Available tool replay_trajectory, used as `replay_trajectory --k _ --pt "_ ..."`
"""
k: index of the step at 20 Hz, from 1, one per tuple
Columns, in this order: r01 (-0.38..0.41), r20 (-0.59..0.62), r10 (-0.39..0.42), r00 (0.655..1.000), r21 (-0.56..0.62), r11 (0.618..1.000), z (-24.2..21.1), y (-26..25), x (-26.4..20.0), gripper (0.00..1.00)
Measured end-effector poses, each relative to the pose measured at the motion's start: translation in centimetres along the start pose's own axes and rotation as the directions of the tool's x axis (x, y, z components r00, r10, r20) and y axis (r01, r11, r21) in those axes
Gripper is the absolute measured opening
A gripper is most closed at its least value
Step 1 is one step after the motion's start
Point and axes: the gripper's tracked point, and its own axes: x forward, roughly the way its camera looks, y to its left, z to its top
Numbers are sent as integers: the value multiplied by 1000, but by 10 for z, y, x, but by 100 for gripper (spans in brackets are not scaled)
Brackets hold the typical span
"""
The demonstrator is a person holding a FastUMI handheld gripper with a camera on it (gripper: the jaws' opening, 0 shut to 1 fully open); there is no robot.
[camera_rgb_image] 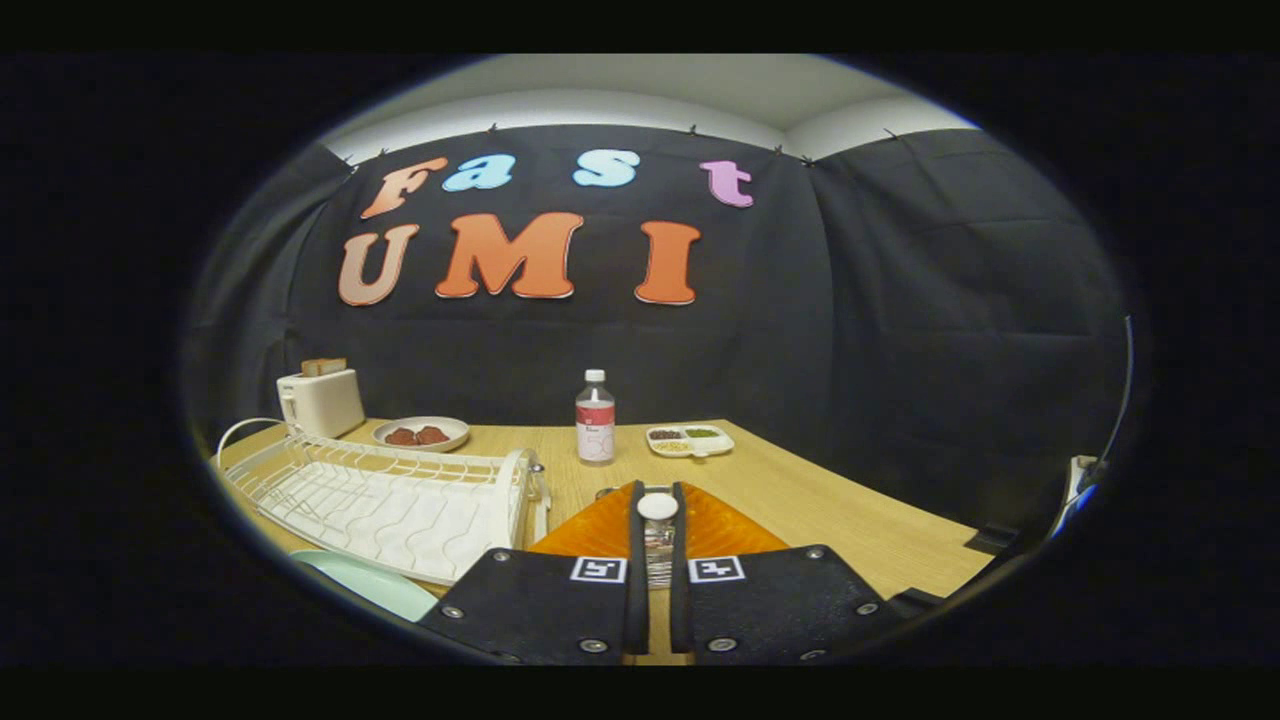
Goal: Take the plate from the dish rack, then take the spoon from the basket and place it into the plate.
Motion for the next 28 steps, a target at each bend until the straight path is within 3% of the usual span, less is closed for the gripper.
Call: replay_trajectory --k 12,22,28 --pt "-108 79 108 991 -2 994 48 28 -95 8" --pt "-247 62 246 967 6 969 28 94 -159 8" --pt "-314 40 313 949 20 949 8 126 -174 8"
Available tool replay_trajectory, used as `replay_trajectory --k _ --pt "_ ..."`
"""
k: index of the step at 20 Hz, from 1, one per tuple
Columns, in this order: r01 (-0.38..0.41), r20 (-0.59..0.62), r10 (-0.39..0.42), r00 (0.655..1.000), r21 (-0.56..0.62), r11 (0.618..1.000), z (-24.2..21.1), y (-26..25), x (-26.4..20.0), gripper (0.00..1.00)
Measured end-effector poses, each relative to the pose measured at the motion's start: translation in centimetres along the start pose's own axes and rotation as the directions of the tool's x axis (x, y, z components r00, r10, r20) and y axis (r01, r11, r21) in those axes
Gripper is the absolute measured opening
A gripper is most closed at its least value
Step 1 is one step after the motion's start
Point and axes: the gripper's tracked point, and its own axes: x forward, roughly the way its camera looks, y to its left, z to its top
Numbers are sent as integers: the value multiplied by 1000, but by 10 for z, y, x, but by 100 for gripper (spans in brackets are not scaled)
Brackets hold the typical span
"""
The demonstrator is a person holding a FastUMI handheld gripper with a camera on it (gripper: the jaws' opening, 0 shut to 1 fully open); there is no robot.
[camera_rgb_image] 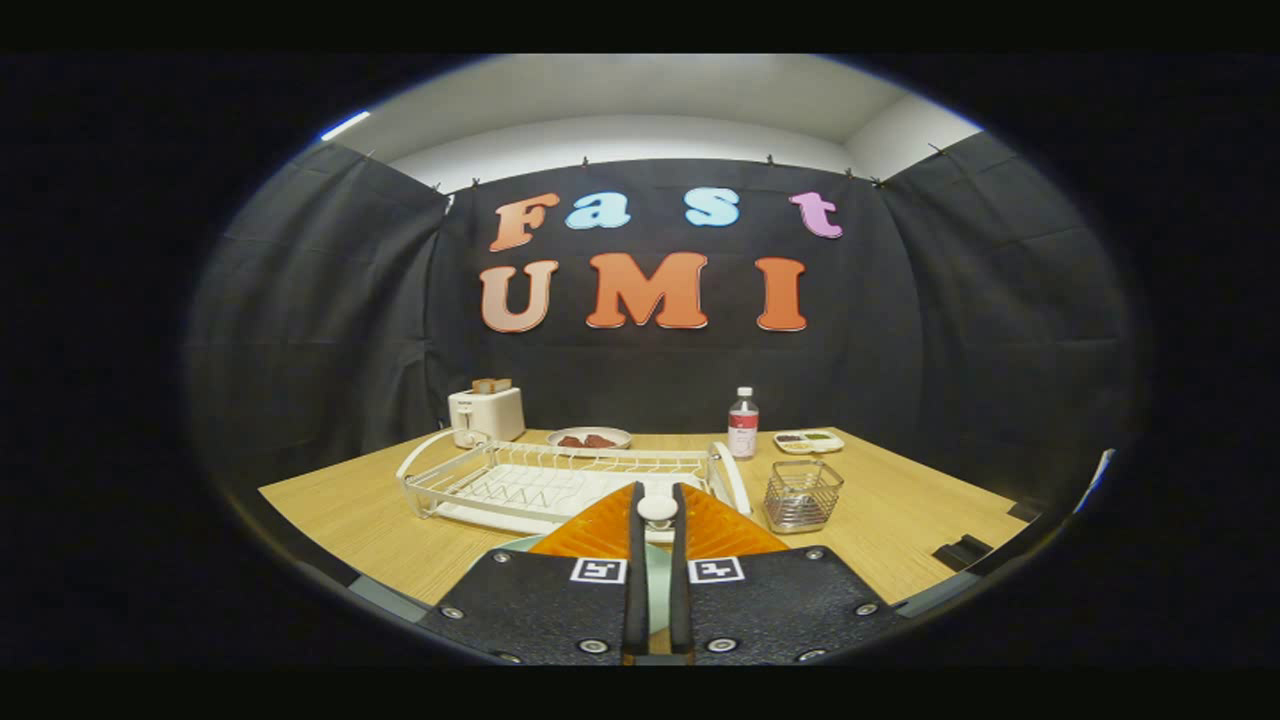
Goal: Take the plate from the dish rack, then take the spoon from the basket and place it into the plate.
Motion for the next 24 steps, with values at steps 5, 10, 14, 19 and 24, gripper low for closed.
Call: replay_trajectory --k 5,10,14,19,24 --pt "-45 -25 45 999 -9 999 -22 23 7 8" --pt "-77 -58 76 995 -28 997 -43 42 17 8" --pt "-102 -79 99 992 -36 994 -55 54 24 8" --pt "-127 -107 121 987 -50 991 -61 60 29 8" --pt "-156 -169 149 974 -32 987 -68 65 30 15"
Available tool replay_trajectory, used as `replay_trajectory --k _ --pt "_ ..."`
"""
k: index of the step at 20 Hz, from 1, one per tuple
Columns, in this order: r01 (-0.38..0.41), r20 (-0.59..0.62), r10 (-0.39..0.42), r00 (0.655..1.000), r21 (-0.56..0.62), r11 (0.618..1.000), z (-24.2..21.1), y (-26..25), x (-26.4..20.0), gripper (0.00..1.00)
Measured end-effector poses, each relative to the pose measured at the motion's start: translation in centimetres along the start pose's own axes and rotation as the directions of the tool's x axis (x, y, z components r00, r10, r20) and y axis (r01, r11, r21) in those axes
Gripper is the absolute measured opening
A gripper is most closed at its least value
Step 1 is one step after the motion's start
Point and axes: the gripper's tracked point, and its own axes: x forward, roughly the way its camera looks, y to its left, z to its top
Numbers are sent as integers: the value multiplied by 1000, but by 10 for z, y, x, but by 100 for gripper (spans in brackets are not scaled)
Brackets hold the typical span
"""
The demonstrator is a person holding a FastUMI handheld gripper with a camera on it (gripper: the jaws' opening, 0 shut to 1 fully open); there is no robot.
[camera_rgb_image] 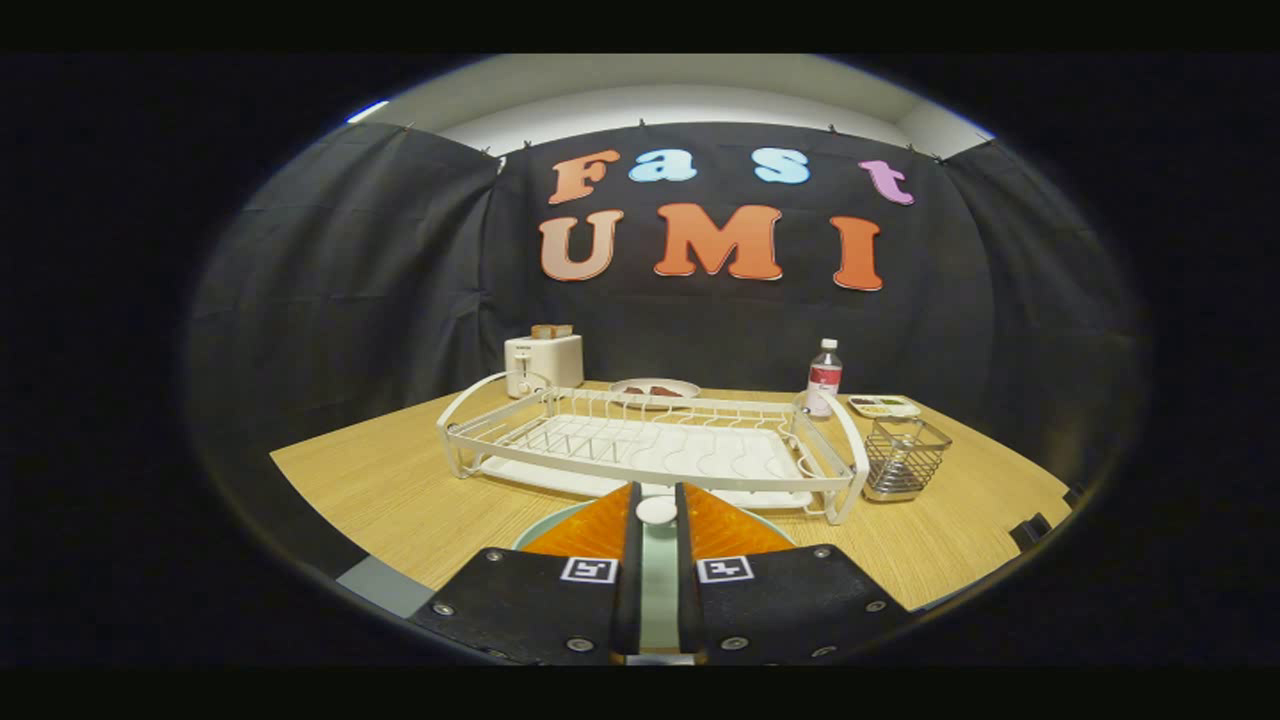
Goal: Take the plate from the dish rack, then take the spoon from the basket and place it into the plate.
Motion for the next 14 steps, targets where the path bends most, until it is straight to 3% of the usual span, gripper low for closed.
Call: replay_trajectory --k 3,7,12,14 --pt "7 -63 -6 998 14 1000 -13 -4 6 20" --pt "15 -72 -13 997 28 999 -11 -15 9 43" --pt "55 -69 -51 996 50 997 -2 -43 10 92" --pt "63 -59 -60 996 63 996 4 -56 9 98"
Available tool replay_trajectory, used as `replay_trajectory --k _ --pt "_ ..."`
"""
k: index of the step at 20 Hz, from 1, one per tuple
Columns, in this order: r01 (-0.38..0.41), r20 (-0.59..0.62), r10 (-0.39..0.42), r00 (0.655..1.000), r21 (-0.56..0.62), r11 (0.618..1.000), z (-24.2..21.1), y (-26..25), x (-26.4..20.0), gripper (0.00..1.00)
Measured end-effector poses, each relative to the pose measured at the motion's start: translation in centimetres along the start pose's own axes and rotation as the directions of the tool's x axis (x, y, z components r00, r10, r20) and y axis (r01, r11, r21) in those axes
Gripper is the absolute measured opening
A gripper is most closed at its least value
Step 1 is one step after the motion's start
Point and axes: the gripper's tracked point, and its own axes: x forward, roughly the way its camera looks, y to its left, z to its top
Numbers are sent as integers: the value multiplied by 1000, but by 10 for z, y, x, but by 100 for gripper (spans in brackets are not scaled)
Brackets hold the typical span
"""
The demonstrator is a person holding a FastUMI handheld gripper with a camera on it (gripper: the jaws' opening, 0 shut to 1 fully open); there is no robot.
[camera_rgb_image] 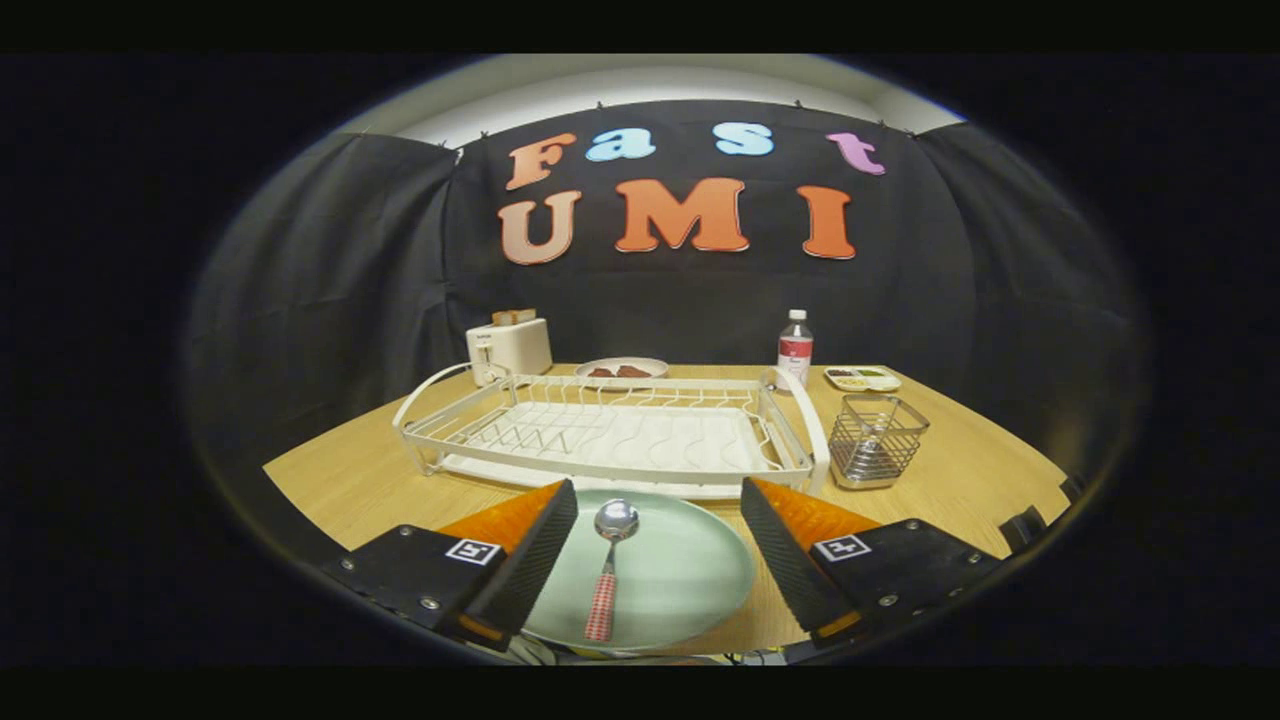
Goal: Take the plate from the dish rack, then take the spoon from the basket and place it into the plate.
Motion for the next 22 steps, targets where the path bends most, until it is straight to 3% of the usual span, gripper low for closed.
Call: replay_trajectory --k 13,22 --pt "142 118 -147 982 47 989 63 -112 -32 98" --pt "181 163 -189 968 61 982 75 -139 -52 98"
